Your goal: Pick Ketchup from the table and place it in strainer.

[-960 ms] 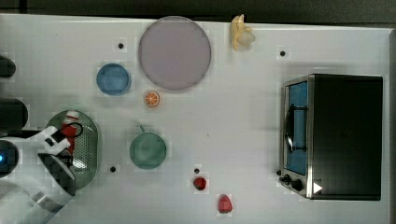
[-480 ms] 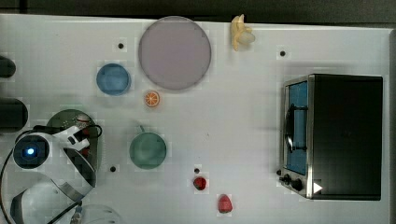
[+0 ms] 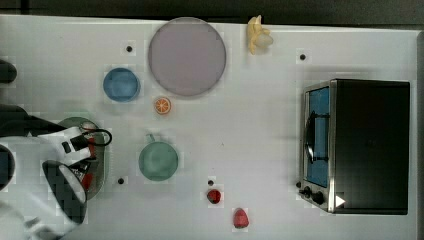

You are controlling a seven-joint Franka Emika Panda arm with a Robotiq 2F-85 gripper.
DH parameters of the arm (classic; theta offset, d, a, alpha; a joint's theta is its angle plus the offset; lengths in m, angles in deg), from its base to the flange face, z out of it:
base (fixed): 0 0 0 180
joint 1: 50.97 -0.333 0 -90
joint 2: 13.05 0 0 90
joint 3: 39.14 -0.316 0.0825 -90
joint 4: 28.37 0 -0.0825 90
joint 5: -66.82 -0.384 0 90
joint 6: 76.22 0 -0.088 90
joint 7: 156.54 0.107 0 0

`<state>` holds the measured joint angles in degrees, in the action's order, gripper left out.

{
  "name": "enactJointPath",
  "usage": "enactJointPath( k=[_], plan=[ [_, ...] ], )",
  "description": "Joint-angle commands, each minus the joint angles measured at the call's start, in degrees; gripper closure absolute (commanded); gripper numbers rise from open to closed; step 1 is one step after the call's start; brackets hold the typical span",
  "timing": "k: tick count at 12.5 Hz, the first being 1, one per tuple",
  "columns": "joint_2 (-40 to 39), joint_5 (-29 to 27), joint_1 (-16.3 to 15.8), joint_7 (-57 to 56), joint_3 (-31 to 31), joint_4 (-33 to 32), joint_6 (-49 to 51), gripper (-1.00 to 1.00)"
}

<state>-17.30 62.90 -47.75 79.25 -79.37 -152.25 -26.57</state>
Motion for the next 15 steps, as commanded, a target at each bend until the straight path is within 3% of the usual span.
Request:
enactJointPath(
  k=[1,4,9,12,15],
  plan=[
    [6.7,-6.7,5.5,-2.7,3.3,4.8,13.1,-1.0],
    [11.8,-7.3,8.6,-8.0,11.1,10.0,24.9,-1.0],
    [15.3,-5.8,9.8,-11.0,25.8,12.8,28.9,-1.0],
    [15.0,1.4,9.8,-11.5,29.1,13.8,30.8,-1.0],
    [14.2,2.7,9.8,-11.4,29.0,16.1,31.1,-1.0]
  ],
)
